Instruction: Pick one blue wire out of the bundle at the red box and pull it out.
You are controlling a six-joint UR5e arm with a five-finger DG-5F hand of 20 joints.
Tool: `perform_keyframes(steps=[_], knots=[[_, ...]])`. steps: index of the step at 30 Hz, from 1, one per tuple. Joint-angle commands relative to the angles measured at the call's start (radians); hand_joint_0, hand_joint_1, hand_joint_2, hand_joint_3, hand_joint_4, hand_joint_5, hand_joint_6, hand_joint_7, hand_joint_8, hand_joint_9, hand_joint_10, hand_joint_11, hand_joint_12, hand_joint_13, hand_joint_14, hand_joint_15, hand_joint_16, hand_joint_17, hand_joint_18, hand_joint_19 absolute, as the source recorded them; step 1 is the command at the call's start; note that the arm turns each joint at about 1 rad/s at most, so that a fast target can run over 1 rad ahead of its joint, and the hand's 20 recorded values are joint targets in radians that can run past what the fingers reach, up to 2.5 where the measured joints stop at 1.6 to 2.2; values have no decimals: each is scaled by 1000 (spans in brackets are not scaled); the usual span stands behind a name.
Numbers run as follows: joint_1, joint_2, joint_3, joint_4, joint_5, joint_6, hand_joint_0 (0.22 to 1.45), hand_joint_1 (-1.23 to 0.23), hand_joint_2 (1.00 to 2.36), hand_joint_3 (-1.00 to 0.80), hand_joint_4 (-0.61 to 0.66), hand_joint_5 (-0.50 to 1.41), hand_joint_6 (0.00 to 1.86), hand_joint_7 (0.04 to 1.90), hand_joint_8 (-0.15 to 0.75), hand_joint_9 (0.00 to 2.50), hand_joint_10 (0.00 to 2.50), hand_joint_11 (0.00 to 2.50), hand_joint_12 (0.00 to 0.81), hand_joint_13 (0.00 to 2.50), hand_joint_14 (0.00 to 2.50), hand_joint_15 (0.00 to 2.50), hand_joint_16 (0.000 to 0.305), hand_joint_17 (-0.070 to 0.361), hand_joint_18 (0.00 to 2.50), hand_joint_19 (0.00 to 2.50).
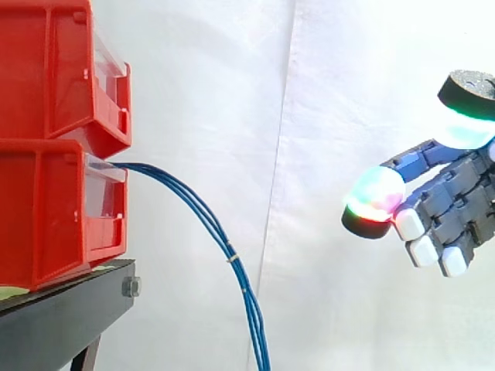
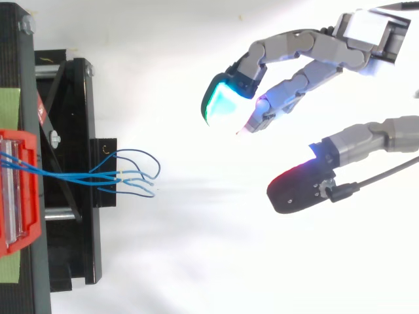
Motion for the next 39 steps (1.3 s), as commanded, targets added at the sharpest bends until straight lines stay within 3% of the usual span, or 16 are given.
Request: perform_keyframes(steps=[1, 7, 10, 11, 16, 22, 26, 30, 32, 39], knots=[[-2, 0, 0, 1, 1, -7, 564, -688, 1000, -491, 437, -121, 503, 954, 363, 854, 8, 349, 441, 885, 15, 400, 57, 128, 849, 466], [-1, 0, 0, 5, 6, -19, 564, -688, 1001, -489, 440, -121, 503, 958, 364, 855, 8, 356, 441, 886, 13, 398, 57, 128, 849, 466], [-2, -17, 3, 8, 6, -19, 564, -688, 1001, -486, 440, -120, 503, 958, 363, 855, 8, 363, 441, 887, 13, 398, 57, 128, 848, 463], [-2, -41, 12, 25, 12, -17, 564, -687, 1001, -486, 439, -120, 503, 955, 364, 854, 8, 362, 439, 886, 15, 399, 57, 128, 848, 464], [-4, -55, 37, 33, 17, -17, 565, -687, 1001, -483, 438, -120, 503, 958, 364, 855, 9, 367, 439, 887, 15, 402, 57, 127, 849, 466], [-8, -68, 40, 38, 17, -17, 566, -686, 1001, -483, 438, -120, 503, 958, 360, 861, 8, 365, 441, 889, 15, 398, 57, 128, 849, 464], [-14, -104, 63, 50, 23, -14, 566, -684, 1001, -479, 438, -120, 503, 959, 363, 861, 8, 359, 438, 891, 13, 398, 57, 128, 850, 474], [-28, -164, 123, 67, 14, -7, 567, -679, 1002, -478, 435, -120, 503, 958, 363, 863, 8, 359, 440, 892, 15, 401, 57, 127, 849, 475], [-33, -175, 143, 67, 4, -10, 567, -677, 1002, -476, 437, -120, 503, 960, 364, 862, 9, 367, 439, 893, 15, 406, 57, 128, 850, 471], [-34, -186, 146, 71, 3, -17, 566, -673, 1002, -469, 437, -120, 503, 957, 362, 864, 8, 362, 440, 901, 15, 409, 57, 128, 854, 474]])
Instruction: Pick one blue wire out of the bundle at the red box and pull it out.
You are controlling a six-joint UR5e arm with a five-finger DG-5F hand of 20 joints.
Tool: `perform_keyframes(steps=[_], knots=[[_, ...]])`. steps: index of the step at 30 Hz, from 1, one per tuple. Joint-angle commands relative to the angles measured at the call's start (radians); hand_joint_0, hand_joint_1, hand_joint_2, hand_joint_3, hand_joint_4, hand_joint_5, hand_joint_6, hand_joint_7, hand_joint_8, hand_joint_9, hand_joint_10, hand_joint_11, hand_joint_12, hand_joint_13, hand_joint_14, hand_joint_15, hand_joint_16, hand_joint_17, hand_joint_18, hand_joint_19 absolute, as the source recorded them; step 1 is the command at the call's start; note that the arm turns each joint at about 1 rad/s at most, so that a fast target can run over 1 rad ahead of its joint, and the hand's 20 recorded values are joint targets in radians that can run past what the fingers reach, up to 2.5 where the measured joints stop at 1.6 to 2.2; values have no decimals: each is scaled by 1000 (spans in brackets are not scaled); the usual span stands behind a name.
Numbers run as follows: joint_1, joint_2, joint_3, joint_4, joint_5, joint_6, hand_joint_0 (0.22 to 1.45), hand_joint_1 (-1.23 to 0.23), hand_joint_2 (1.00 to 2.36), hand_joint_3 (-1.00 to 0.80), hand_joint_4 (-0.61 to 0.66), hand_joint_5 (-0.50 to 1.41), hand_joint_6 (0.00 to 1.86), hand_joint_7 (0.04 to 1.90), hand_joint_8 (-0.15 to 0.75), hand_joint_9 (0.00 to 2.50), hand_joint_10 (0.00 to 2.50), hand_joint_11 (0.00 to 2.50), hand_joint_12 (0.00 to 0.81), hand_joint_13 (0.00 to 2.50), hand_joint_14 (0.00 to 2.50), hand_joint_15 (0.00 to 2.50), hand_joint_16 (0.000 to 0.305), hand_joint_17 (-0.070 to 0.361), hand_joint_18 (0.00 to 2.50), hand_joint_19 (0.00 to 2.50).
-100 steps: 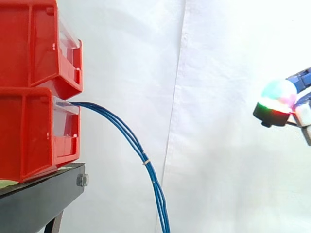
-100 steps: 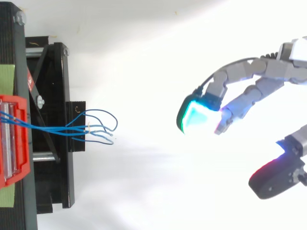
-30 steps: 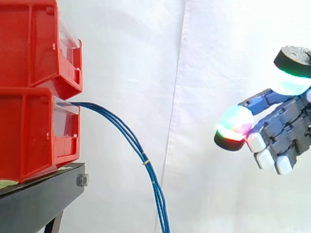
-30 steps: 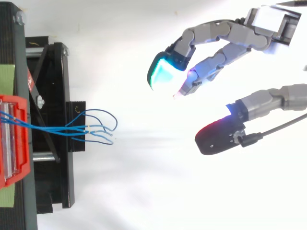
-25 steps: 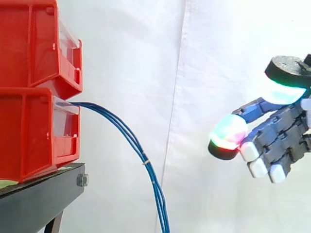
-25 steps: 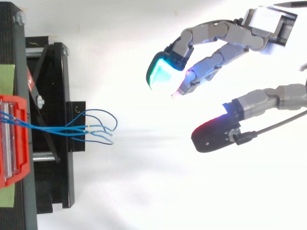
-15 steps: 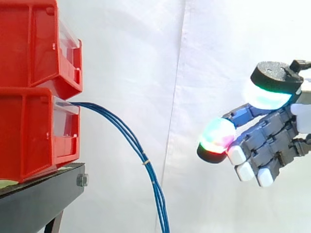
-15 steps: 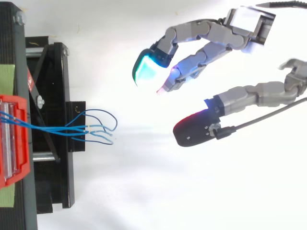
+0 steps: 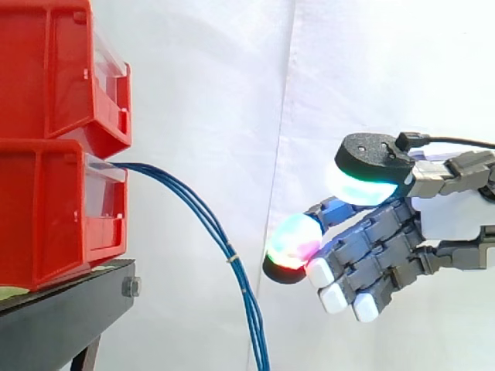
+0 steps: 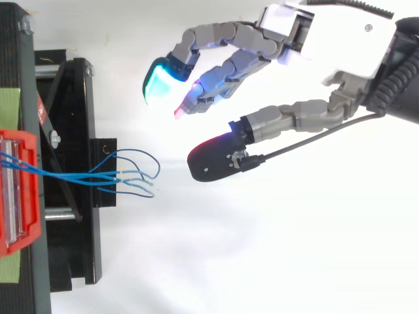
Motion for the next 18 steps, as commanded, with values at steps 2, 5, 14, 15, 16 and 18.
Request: perform_keyframes(steps=[2, 5, 14, 15, 16, 18], knots=[[-3, -27, 16, 11, -3, -3, 566, -673, 1003, -468, 438, -120, 503, 957, 363, 866, 10, 367, 441, 902, 13, 404, 57, 128, 854, 474], [-4, -58, 52, 18, -5, -1, 566, -672, 1003, -467, 435, -119, 503, 957, 365, 868, 8, 361, 440, 906, 14, 413, 57, 128, 854, 474], [4, -87, 99, 15, -22, -37, 570, -669, 1003, -460, 441, -119, 503, 957, 363, 869, 9, 362, 437, 912, 15, 416, 57, 128, 855, 482], [8, -89, 99, 21, -23, -55, 571, -669, 1003, -460, 436, -119, 503, 957, 362, 869, 9, 370, 440, 913, 14, 415, 57, 128, 855, 482], [10, -89, 99, 24, -23, -60, 571, -669, 1003, -460, 439, -119, 503, 957, 362, 869, 9, 370, 438, 913, 14, 417, 57, 128, 856, 474], [17, -87, 99, 43, -17, -72, 572, -667, 1003, -457, 441, -119, 503, 958, 363, 868, 8, 362, 438, 914, 14, 412, 57, 127, 856, 482]])
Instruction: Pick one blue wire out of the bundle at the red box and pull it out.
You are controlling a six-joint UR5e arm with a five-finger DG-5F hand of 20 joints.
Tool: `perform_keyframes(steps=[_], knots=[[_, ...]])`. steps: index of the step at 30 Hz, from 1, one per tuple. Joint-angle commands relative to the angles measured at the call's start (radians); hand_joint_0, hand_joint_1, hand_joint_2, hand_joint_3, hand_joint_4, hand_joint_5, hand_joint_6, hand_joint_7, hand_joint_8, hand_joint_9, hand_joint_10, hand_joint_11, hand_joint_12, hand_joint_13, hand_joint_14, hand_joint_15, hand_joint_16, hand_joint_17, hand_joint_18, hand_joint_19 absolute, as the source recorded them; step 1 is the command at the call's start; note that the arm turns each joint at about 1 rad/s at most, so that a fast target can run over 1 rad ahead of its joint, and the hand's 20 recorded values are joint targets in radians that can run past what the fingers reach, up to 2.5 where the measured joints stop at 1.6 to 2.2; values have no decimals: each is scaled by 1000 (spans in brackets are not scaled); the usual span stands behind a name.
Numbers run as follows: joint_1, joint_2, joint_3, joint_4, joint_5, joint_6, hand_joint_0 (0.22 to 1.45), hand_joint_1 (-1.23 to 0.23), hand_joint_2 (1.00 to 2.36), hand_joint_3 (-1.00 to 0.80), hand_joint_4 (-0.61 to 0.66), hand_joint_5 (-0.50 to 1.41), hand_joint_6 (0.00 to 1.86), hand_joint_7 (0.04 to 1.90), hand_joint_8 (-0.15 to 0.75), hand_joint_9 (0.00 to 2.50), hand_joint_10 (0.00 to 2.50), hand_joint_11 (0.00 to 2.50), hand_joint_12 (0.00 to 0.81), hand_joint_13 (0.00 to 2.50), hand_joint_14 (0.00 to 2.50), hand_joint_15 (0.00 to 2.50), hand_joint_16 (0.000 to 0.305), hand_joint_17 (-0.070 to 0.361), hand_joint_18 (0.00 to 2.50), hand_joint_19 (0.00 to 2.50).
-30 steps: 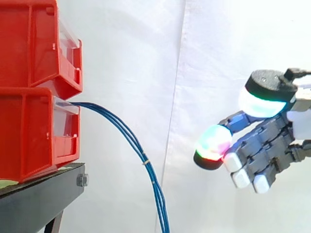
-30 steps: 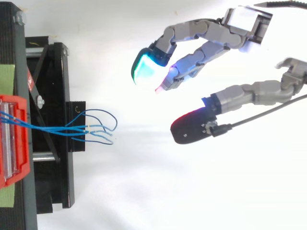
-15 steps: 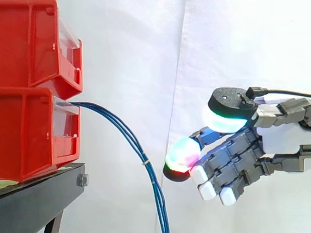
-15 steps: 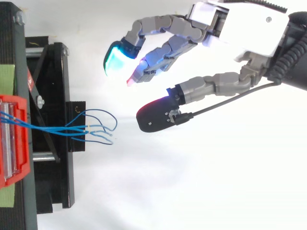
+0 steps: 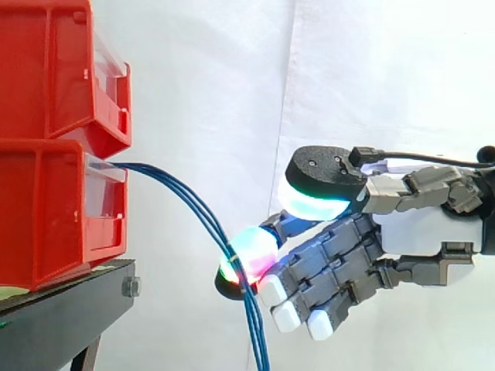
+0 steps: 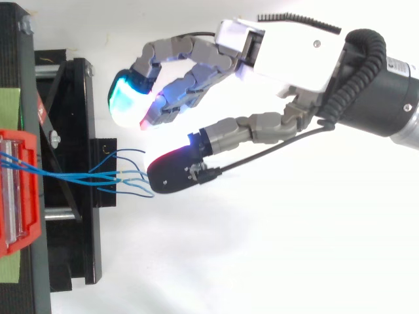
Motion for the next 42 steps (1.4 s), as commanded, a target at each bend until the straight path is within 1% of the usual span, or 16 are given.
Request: perform_keyframes(steps=[1, 5, 6, 7, 8, 9, 10, 15, 22, 27, 32, 34, 36, 37, 38, 42], knots=[[10, -1, 1, 18, 3, -21, 572, -667, 1003, -457, 441, -119, 503, 958, 363, 868, 8, 362, 438, 914, 14, 412, 57, 127, 856, 482], [16, -1, -1, 18, 1, -21, 574, -667, 1003, -457, 435, -119, 503, 955, 360, 868, 10, 367, 439, 916, 14, 423, 57, 127, 856, 472], [19, -10, -1, 18, 1, -20, 574, -666, 1004, -457, 439, -119, 503, 954, 362, 868, 9, 371, 440, 917, 14, 419, 57, 128, 855, 480], [19, -10, -1, 18, 1, -20, 573, -666, 1004, -455, 440, -118, 503, 955, 361, 868, 11, 373, 439, 918, 16, 415, 57, 127, 855, 483], [22, -20, 1, 31, 1, -18, 575, -666, 1004, -457, 441, -119, 503, 957, 363, 866, 9, 369, 439, 919, 14, 414, 57, 127, 856, 474], [25, -40, 13, 50, 3, -17, 575, -666, 1003, -454, 435, -118, 503, 955, 361, 867, 8, 371, 437, 919, 14, 418, 57, 127, 857, 482], [25, -40, 21, 53, 0, -15, 575, -666, 1003, -456, 437, -118, 503, 954, 363, 866, 11, 372, 438, 919, 14, 418, 57, 128, 857, 480], [31, -50, 27, 60, 3, -15, 578, -667, 1004, -450, 436, -118, 503, 959, 362, 870, 8, 368, 437, 919, 14, 421, 57, 128, 859, 482], [30, -50, 27, 57, 4, -15, 592, -678, 1007, -419, 430, -119, 503, 988, 363, 868, 9, 372, 437, 918, 14, 412, 56, 127, 860, 473], [33, -50, 27, 67, 3, -20, 601, -686, 1008, -403, 411, -118, 502, 1054, 356, 863, 9, 370, 436, 921, 14, 419, 56, 126, 861, 475], [36, -50, 27, 71, 4, -21, 602, -687, 1008, -407, 411, -115, 502, 1057, 358, 864, 9, 380, 435, 922, 14, 421, 56, 126, 865, 474], [36, -64, 28, 77, 7, -18, 601, -687, 1008, -403, 412, -115, 502, 1059, 359, 865, 11, 369, 433, 923, 14, 421, 56, 126, 865, 475], [36, -69, 33, 87, 7, -18, 603, -688, 1008, -406, 404, -112, 502, 1079, 359, 866, 9, 381, 435, 922, 16, 414, 56, 125, 863, 484], [36, -78, 37, 102, 9, -18, 604, -688, 1008, -406, 403, -112, 502, 1083, 357, 866, 9, 382, 435, 922, 14, 416, 56, 126, 863, 474], [36, -76, 41, 113, 10, -20, 604, -690, 1008, -403, 387, -110, 502, 1114, 358, 867, 9, 382, 436, 921, 14, 417, 56, 126, 864, 475], [36, -76, 41, 110, 9, -20, 613, -699, 1009, -381, 338, -105, 500, 1218, 360, 869, 11, 390, 433, 926, 14, 416, 56, 126, 872, 467]])
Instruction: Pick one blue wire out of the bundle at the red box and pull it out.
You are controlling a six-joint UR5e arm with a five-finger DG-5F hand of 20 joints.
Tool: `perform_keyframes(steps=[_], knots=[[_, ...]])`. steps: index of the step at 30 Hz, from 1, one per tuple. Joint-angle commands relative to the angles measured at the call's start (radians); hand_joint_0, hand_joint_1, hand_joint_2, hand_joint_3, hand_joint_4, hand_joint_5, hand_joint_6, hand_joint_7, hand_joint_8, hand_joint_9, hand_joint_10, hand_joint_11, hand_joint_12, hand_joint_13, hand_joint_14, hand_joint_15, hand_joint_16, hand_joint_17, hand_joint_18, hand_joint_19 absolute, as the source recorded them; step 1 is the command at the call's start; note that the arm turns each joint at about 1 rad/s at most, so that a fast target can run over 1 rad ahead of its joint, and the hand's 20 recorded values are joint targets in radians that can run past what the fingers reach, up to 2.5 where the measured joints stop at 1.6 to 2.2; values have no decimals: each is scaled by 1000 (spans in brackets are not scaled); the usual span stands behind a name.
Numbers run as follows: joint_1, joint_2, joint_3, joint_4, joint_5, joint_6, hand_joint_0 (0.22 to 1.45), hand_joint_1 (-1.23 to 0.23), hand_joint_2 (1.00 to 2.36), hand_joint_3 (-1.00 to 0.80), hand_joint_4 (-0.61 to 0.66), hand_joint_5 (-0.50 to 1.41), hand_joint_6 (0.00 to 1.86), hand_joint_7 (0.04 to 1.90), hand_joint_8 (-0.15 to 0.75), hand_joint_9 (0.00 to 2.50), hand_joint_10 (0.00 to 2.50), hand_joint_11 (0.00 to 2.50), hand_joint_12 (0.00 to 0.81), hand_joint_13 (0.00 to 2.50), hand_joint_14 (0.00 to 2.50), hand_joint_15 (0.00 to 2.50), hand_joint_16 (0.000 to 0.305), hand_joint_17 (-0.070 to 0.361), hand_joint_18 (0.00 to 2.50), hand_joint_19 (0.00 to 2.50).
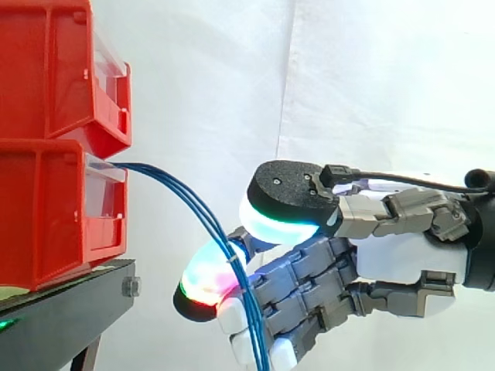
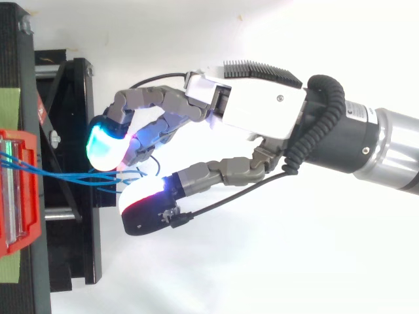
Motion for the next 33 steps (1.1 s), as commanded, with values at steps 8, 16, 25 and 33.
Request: perform_keyframes(steps=[8, 16, 25, 33], knots=[[0, -2, 2, 2, -3, 0, 622, -698, 1013, -337, 282, -131, 619, 1060, 359, 872, 11, 415, 431, 933, 16, 421, 56, 126, 881, 474], [0, -2, 11, -7, -5, -9, 626, -711, 1013, -315, 260, -184, 790, 809, 357, 861, 10, 460, 432, 939, 14, 429, 56, 126, 893, 472], [-1, -2, 11, -7, -5, -26, 622, -722, 1019, -220, 227, -202, 858, 744, 363, 840, 10, 512, 434, 941, 14, 434, 56, 127, 897, 479], [-8, -2, 11, -7, -5, -23, 631, -765, 1020, -72, 217, -218, 928, 706, 379, 829, 9, 585, 444, 958, 15, 453, 59, 133, 939, 464]])
